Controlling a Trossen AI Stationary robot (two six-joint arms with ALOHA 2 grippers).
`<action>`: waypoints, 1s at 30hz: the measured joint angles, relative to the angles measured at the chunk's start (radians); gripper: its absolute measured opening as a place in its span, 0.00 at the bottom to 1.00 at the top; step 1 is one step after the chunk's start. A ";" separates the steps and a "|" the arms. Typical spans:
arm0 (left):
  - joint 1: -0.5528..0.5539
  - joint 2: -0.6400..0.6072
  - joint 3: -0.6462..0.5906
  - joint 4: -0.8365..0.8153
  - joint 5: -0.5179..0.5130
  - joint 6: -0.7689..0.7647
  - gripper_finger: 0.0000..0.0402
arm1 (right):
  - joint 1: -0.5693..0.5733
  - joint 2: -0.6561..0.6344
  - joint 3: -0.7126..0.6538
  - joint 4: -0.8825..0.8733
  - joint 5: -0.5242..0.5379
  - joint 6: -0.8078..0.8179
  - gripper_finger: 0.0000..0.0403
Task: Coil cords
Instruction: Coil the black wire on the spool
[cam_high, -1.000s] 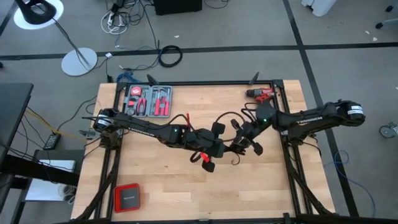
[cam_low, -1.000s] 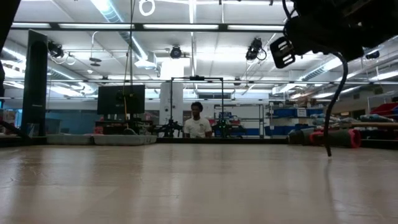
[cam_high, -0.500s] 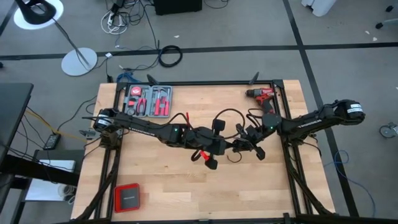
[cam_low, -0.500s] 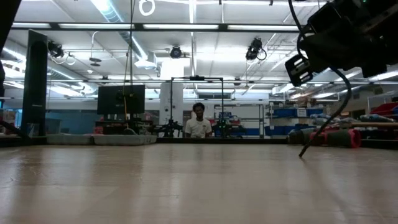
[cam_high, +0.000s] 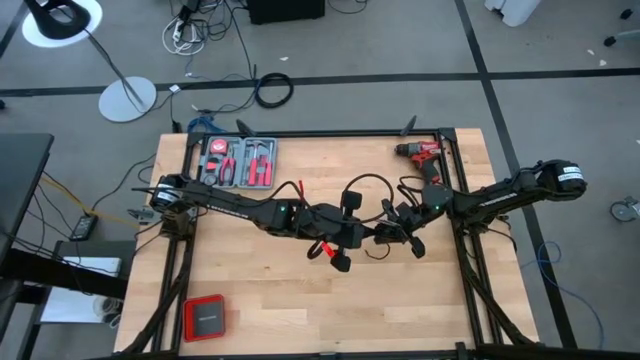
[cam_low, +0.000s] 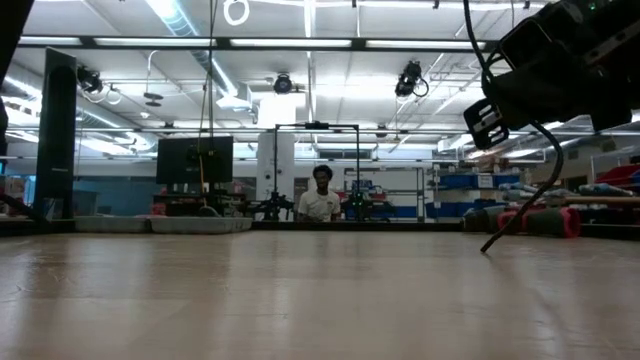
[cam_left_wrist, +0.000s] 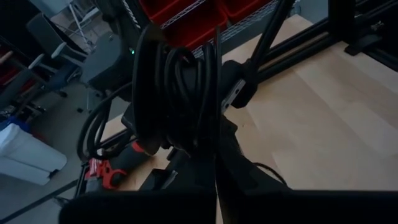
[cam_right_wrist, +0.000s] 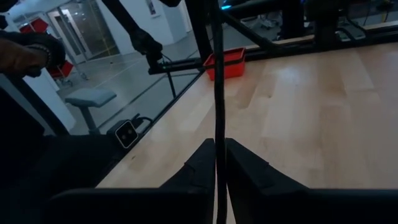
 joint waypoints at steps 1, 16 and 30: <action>0.000 0.000 0.000 -0.002 -0.003 0.000 0.00 | 0.002 0.000 0.000 0.000 0.000 -0.003 0.08; -0.008 -0.004 -0.001 -0.034 -0.011 -0.018 0.00 | 0.024 -0.002 -0.019 -0.053 0.029 -0.006 0.01; 0.001 -0.007 -0.001 -0.205 -0.031 -0.271 0.00 | 0.068 -0.083 -0.022 -0.227 0.000 -0.045 0.01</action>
